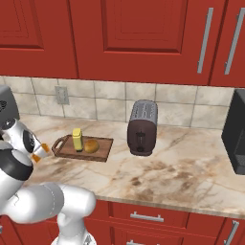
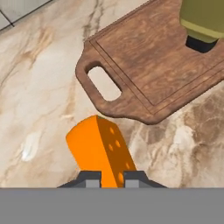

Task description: Retrieve the reheated potato from the microwave, then place the potato, cheese, and condiment on the cutting board.

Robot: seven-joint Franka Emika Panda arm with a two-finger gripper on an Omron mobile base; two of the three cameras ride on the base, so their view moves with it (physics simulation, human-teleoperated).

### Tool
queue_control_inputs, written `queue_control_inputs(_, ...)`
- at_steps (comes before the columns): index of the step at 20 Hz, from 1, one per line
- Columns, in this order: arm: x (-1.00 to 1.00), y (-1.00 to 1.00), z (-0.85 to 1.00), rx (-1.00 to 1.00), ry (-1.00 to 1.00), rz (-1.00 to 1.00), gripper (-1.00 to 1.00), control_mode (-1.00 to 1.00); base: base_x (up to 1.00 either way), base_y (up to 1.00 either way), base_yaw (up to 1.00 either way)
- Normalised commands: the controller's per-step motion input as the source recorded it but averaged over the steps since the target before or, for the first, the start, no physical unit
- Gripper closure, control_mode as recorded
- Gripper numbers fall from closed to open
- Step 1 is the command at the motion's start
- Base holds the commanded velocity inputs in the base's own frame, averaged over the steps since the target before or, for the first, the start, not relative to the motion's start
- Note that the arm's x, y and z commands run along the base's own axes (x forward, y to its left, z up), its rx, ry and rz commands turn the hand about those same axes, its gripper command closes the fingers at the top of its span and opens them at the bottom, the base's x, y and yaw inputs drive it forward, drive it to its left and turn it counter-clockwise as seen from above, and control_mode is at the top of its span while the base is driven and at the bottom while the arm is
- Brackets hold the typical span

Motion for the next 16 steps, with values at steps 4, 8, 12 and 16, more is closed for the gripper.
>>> queue_control_inputs(4,0.23,-0.07,0.0,0.02,0.0,-0.07,1.0,-1.0,0.0,0.0,0.0)
queue_control_inputs(8,0.16,-0.05,0.01,0.01,0.0,-0.06,1.0,-1.0,0.0,0.0,0.0)
queue_control_inputs(12,0.17,-0.05,0.0,0.01,0.0,-0.06,1.0,-1.0,0.0,0.0,0.0)
queue_control_inputs(16,0.16,-0.06,0.01,0.0,0.0,-0.06,1.0,-1.0,0.0,0.0,0.0)
